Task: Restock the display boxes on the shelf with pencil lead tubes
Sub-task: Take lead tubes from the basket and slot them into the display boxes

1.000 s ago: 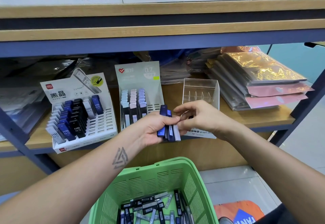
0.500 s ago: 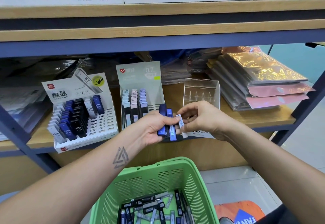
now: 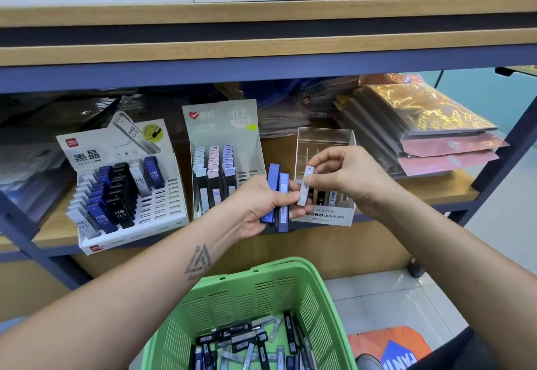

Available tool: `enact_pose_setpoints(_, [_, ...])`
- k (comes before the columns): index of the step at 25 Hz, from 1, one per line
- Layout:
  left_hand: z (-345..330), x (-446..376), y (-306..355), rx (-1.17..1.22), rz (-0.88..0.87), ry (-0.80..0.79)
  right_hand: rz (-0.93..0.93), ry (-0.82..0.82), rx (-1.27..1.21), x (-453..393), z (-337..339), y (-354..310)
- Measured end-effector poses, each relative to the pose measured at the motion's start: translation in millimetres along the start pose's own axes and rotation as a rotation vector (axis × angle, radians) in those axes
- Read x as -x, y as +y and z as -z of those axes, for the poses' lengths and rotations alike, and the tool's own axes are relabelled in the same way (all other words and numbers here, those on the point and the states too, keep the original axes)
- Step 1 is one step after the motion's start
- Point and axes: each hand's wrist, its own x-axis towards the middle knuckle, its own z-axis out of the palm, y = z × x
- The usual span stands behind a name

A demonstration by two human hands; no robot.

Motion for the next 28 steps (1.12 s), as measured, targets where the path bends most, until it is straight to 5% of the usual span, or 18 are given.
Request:
enact_pose_setpoints(6, [-12.0,-2.8,-1.8,-0.019,0.005,0.015,0.020,0.022,-0.045,3.4,31.3,-6.0])
enact_pose_setpoints(13, [-7.2,-2.3,-4.8,-0.082,0.046,0.043,0.066,0.197,0.491,3.8,40.5,18.0])
enact_pose_setpoints(21, [-3.2,1.2,-1.3,-0.118,0.065,0.039,0.093,0.150,0.191,-0.2,23.8,5.0])
enact_pose_setpoints(28, [2.5,7.4,1.2,-0.187,0.080,0.033,0.198,0.170,0.512,-11.7,-13.6,16.7])
